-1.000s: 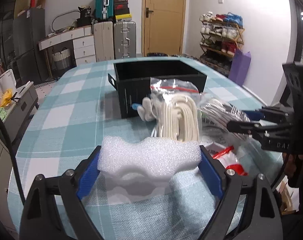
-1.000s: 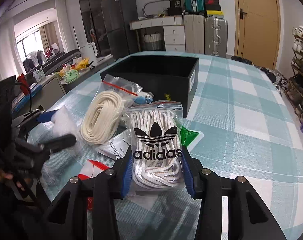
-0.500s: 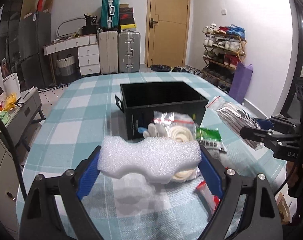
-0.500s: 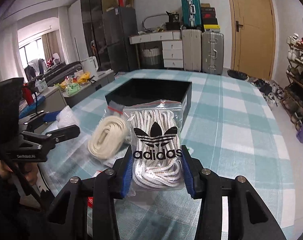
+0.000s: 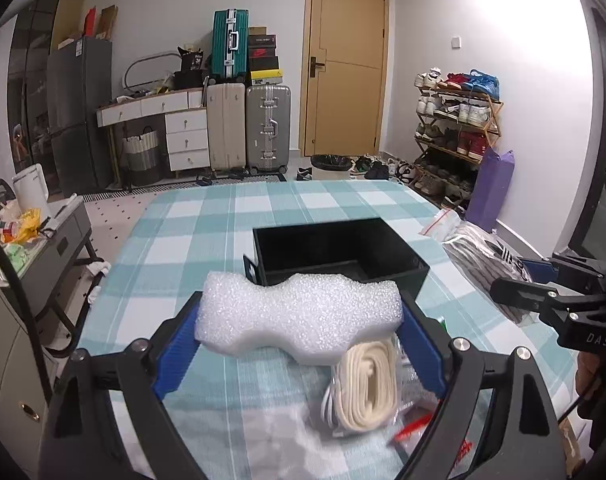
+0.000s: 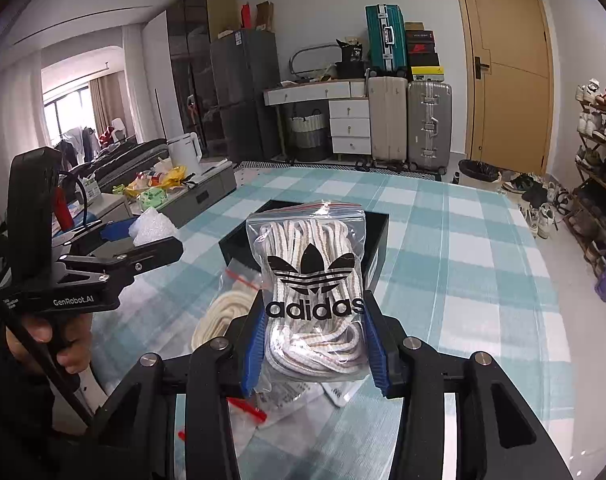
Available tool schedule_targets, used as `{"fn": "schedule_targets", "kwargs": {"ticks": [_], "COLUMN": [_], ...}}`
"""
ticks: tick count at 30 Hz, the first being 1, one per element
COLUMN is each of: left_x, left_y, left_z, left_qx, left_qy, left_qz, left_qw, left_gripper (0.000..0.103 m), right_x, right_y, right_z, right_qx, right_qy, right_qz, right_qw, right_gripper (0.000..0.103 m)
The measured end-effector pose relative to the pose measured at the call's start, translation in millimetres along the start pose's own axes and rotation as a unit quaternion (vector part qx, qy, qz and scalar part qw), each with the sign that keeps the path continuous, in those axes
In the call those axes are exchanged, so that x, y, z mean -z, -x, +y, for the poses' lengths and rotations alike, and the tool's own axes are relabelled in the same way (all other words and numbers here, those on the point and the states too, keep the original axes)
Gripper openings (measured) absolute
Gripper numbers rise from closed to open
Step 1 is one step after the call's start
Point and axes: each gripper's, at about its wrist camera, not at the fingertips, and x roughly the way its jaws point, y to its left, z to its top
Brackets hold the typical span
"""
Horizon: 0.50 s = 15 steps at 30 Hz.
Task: Organize soft objects
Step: 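Lift and carry the adidas bag and white foam over the black box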
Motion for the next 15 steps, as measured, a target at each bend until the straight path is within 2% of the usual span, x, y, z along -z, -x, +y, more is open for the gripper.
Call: {"fn": "schedule_targets", "kwargs": {"ticks": [8, 15], "left_x": [-23, -31], "left_y": [-27, -55], "left_z": [0, 1], "left_qx": [-0.007, -0.007], "left_qy": [-0.011, -0.005], "left_qz": [0.0, 0.015], "left_qw": [0.9999, 0.9998], "left_gripper": [0.09, 0.09], "right_x": [-26, -38], "right_y": [-19, -50], "right_z": [-9, -18], "right_qx": [0.003, 0.003], "right_qy": [-0.009, -0.017], "right_qz": [0.01, 0.025], "right_qw": [1.0, 1.0], "right_gripper": [0.044, 0.044]}}
